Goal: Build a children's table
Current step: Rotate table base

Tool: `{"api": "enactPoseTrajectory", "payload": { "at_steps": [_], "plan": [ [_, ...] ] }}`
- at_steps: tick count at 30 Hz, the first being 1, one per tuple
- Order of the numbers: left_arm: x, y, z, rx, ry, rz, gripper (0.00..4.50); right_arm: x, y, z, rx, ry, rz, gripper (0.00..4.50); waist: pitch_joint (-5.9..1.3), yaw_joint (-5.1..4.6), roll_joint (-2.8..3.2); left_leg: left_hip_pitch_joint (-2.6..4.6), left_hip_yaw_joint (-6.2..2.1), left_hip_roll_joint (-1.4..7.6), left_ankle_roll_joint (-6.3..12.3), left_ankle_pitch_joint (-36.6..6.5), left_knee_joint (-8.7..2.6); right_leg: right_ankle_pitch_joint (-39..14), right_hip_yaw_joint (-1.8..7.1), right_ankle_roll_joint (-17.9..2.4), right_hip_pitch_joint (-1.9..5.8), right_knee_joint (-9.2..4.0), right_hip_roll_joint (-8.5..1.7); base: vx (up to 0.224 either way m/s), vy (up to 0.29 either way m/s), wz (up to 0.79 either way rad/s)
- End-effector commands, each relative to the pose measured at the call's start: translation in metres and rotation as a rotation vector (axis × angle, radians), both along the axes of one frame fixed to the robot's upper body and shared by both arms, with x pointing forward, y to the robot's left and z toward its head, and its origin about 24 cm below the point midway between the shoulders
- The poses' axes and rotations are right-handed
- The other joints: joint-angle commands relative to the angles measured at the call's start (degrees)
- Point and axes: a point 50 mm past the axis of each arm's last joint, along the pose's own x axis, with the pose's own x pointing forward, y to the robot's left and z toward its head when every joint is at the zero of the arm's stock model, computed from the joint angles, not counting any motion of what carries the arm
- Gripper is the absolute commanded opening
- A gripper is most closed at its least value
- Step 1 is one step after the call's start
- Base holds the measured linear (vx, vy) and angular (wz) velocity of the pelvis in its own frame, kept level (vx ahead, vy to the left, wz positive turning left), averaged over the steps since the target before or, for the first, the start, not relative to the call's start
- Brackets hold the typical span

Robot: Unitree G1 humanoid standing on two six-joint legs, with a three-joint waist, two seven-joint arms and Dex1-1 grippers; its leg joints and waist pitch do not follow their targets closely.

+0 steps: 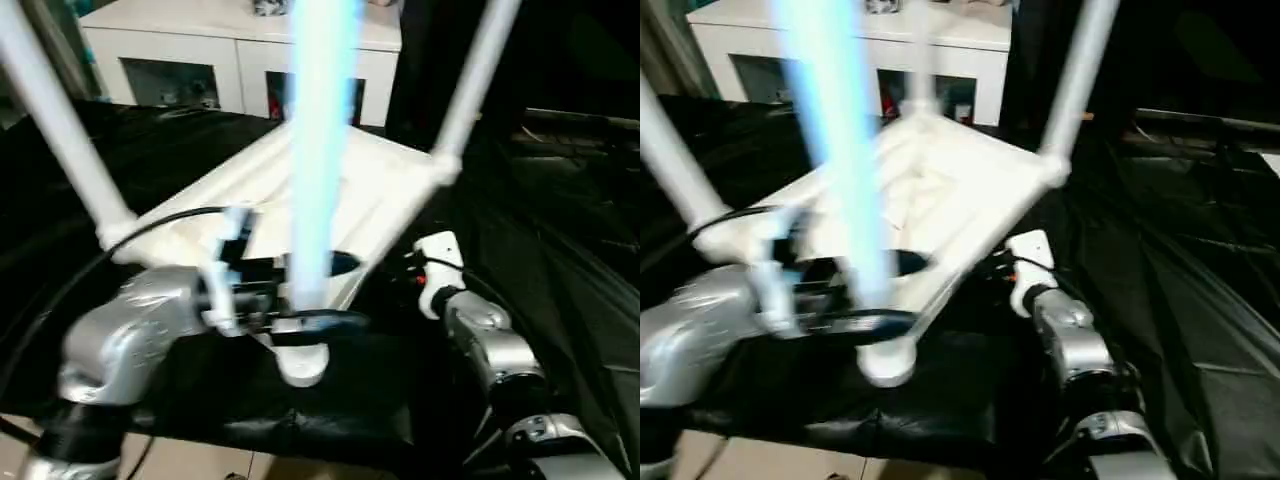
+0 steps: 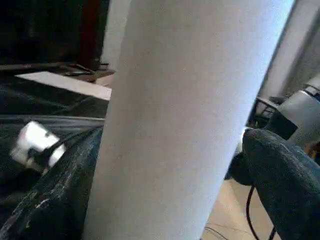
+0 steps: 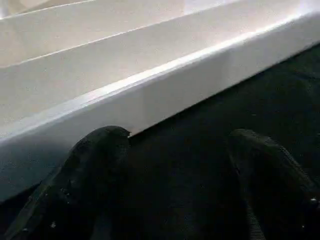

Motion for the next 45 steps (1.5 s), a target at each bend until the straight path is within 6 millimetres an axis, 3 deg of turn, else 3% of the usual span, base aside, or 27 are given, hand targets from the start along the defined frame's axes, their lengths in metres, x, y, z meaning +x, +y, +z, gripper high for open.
{"api": "enactPoseTrajectory", "payload": {
  "at_steps": [1, 11, 15, 19, 23, 26, 29, 31, 33, 35, 37, 41, 43, 45],
  "plan": [
    [0.008, -0.015, -0.004, 0.037, -0.043, 0.010, 4.49, -0.002, 0.020, 0.004, 0.015, -0.027, 0.099, 3.89, -3.49, 0.48, 0.53, 0.45, -0.39, 1.35, -0.74, -14.2, -3.79, -12.5, 2.52, -10.8, 2.83, -5.17, -3.55, 0.000, 0.000, 0.00],
    [0.016, -0.043, -0.009, 0.031, -0.073, 0.008, 4.49, -0.011, 0.029, 0.001, 0.039, -0.015, 0.207, 3.89, -3.64, 0.64, 0.56, 0.38, -0.40, 1.50, -0.15, -13.8, -3.75, -10.2, 2.47, -12.2, 3.10, -4.93, -3.63, 0.000, 0.000, 0.00],
    [0.032, -0.047, -0.018, 0.096, -0.118, 0.140, 4.49, -0.007, 0.024, 0.002, 0.024, -0.031, 0.152, 3.89, -3.59, 0.63, 0.42, 0.38, -0.61, 1.48, -0.55, -15.4, -3.87, -13.9, 2.41, -10.9, 3.17, -5.28, -3.76, 0.000, 0.000, 0.00],
    [0.058, -0.036, -0.025, 0.207, -0.184, 0.362, 4.49, 0.001, 0.006, 0.008, 0.005, -0.064, 0.057, 3.89, -3.67, 0.72, 0.33, 0.39, -0.55, 1.43, -0.34, -14.6, -3.73, -13.0, 2.39, -11.0, 3.05, -5.28, -3.73, 0.000, 0.000, 0.00],
    [0.070, -0.029, -0.027, 0.264, -0.232, 0.494, 4.49, 0.005, -0.008, 0.014, 0.005, -0.084, 0.022, 3.89, -3.61, 0.72, 0.05, 0.35, -0.59, 1.41, 0.02, -15.2, -3.67, -15.0, 2.35, -9.8, 3.08, -5.49, -3.80, 0.000, 0.000, 0.00],
    [0.073, -0.030, -0.025, 0.236, -0.250, 0.535, 4.49, 0.007, -0.022, 0.020, 0.007, -0.103, -0.010, 3.89, -3.75, 0.98, 0.23, 0.37, -0.54, 1.40, 0.20, -14.3, -3.62, -14.7, 2.32, -10.0, 2.95, -5.47, -3.83, 0.000, 0.000, 0.00],
    [0.072, -0.035, -0.020, 0.170, -0.243, 0.520, 4.49, 0.008, -0.039, 0.028, 0.006, -0.132, -0.042, 3.89, -4.00, 1.52, 0.20, 0.39, -0.42, 1.53, 0.80, -12.6, -3.40, -10.6, 2.35, -11.4, 3.10, -5.17, -3.84, 0.000, 0.000, 0.00],
    [0.066, -0.038, -0.019, 0.129, -0.239, 0.464, 4.49, 0.007, -0.047, 0.033, 0.004, -0.152, -0.033, 3.89, -4.12, 1.82, 0.23, 0.18, -0.33, 1.48, 1.63, -11.1, -3.27, -6.8, 2.32, -12.5, 3.27, -4.80, -3.80, 0.000, 0.000, 0.00],
    [0.060, -0.039, -0.020, 0.112, -0.243, 0.394, 4.49, 0.005, -0.052, 0.037, 0.001, -0.162, -0.005, 3.89, -4.04, 1.90, 0.19, 0.14, -0.31, 1.46, 2.26, -11.2, -3.28, -6.4, 2.26, -12.9, 3.28, -4.86, -3.89, 0.000, 0.000, 0.00],
    [0.054, -0.036, -0.024, 0.140, -0.239, 0.326, 4.49, 0.001, -0.053, 0.038, -0.001, -0.158, 0.044, 3.89, -4.03, 2.04, 0.14, 0.11, -0.29, 1.50, 2.73, -11.3, -3.29, -7.0, 2.26, -12.9, 3.32, -4.89, -3.92, 0.000, 0.000, 0.00],
    [0.051, -0.021, -0.039, 0.276, -0.258, 0.261, 4.49, -0.009, -0.054, 0.038, -0.037, -0.137, 0.180, 3.89, -3.83, 2.08, 0.45, 0.26, -0.43, 1.62, 2.75, -12.8, -3.50, -9.4, 2.22, -11.9, 3.15, -5.05, -3.78, 0.000, 0.000, 0.00],
    [0.054, -0.007, -0.044, 0.345, -0.275, 0.257, 4.49, -0.018, -0.056, 0.038, -0.071, -0.116, 0.279, 3.89, -3.61, 1.93, 0.59, 0.49, -0.49, 1.66, 1.81, -14.9, -3.77, -13.2, 2.21, -10.7, 2.99, -5.52, -3.76, 0.000, 0.000, 0.00],
    [0.062, 0.015, -0.047, 0.450, -0.306, 0.285, 4.49, -0.031, -0.058, 0.039, -0.115, -0.089, 0.404, 3.89, -3.56, 2.12, 0.71, 0.58, -0.59, 1.72, 1.53, -15.8, -3.80, -14.4, 2.16, -10.4, 2.96, -5.67, -3.77, 0.000, 0.000, 0.00],
    [0.065, 0.024, -0.049, 0.498, -0.315, 0.302, 4.22, -0.036, -0.058, 0.040, -0.128, -0.074, 0.457, 3.89, -3.51, 2.11, 0.71, 0.53, -0.64, 1.66, 1.66, -16.0, -3.91, -15.2, 2.22, -9.6, 2.92, -5.75, -3.74, 0.000, 0.000, 0.00]
  ]
}}
